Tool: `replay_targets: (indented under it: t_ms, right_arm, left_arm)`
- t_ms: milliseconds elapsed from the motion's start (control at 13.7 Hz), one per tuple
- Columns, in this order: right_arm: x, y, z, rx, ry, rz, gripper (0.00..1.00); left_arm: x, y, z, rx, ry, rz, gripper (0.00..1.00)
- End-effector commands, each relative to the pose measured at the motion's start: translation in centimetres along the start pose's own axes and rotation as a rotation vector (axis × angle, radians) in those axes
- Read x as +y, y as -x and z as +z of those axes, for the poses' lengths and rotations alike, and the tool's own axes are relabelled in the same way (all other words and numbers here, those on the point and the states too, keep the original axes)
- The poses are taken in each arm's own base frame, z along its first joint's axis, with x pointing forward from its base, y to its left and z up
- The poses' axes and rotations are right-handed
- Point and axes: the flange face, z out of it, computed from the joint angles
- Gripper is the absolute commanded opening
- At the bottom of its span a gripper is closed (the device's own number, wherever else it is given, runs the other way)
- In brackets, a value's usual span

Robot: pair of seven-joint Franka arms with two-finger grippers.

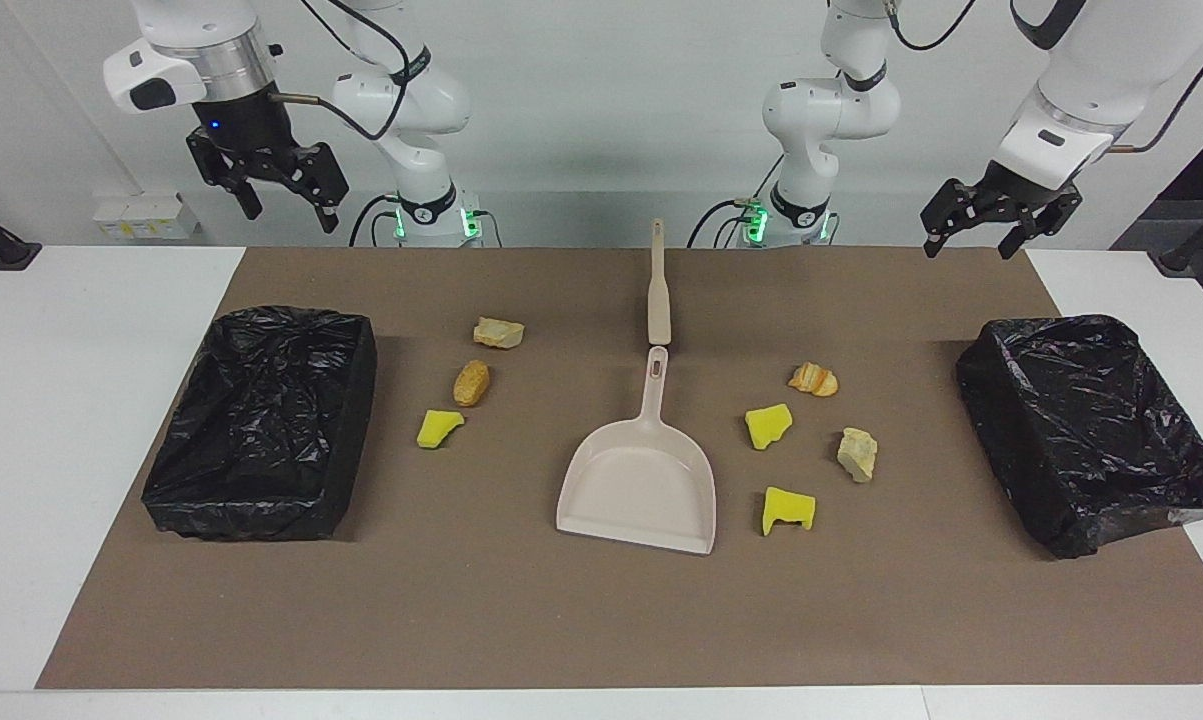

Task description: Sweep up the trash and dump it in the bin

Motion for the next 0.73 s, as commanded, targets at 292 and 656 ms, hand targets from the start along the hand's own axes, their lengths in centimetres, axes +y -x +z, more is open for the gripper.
replay_targets:
  t_ms: [292, 656]
  right_arm:
    - [-2.4, 1.0, -0.4, 0.014, 0.003, -0.076, 1.00]
    - [-2.1, 1.4, 0.1, 0.001, 0.005, -0.074, 1.00]
  left_arm:
    - [0.3, 0.1, 0.3, -0.011, 0.007, 0.011, 1.00]
    - [2.1, -0.2, 3.3, -0.044, 0.017, 0.094, 1.00]
